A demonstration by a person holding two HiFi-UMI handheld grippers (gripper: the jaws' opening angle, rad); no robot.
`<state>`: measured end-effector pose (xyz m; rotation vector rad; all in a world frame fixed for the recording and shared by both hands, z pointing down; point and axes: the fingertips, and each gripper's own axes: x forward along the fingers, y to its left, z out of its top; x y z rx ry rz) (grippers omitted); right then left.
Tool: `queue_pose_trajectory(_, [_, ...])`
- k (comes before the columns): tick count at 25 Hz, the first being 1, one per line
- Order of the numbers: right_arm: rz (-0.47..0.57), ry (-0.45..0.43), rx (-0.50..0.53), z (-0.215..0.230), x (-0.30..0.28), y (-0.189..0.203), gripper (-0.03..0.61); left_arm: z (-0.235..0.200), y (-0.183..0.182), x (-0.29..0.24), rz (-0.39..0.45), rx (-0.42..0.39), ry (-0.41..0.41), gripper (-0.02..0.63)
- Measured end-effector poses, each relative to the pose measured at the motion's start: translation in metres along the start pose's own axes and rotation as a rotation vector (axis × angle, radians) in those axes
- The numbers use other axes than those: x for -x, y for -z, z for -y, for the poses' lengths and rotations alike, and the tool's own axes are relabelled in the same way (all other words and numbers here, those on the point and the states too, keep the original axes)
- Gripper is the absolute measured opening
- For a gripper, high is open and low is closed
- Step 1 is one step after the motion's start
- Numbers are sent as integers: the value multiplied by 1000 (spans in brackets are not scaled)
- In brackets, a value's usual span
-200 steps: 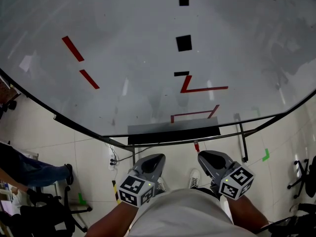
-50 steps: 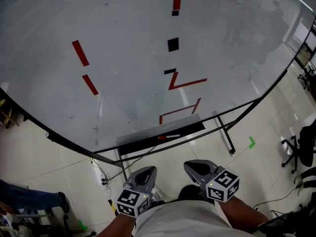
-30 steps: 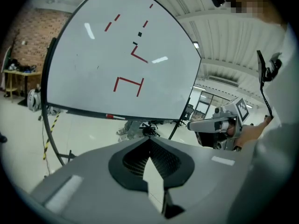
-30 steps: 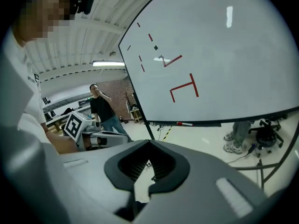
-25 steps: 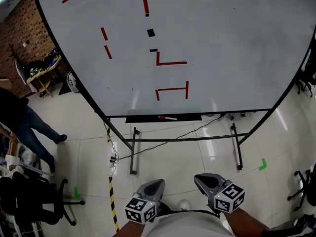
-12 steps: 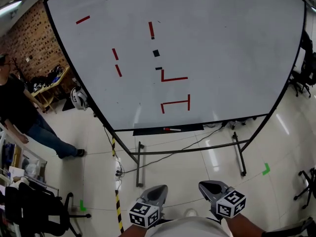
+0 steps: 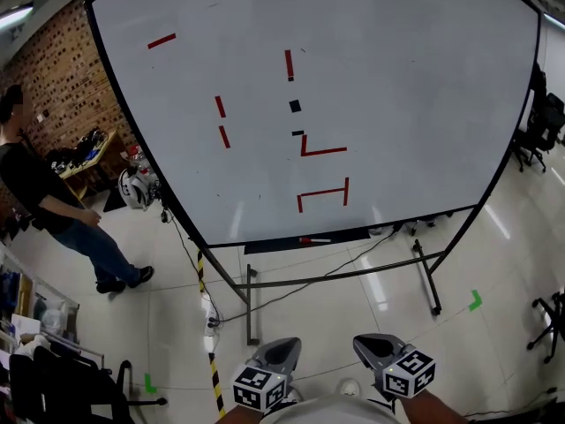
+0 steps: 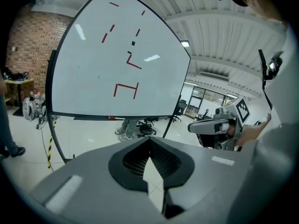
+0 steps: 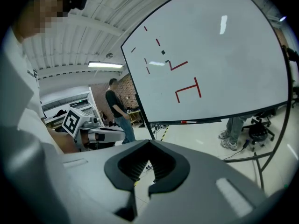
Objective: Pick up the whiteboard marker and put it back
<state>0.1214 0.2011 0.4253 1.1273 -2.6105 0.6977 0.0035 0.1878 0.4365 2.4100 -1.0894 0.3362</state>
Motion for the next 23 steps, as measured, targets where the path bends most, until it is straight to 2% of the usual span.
queue_pose_trajectory(9, [-23, 11, -12, -19, -7, 15, 2, -9, 22, 12, -44, 13, 23, 17])
queue_pose_trajectory(23, [-51, -5, 32, -26, -11, 18, 2, -8, 21, 19, -40, -19, 34, 17])
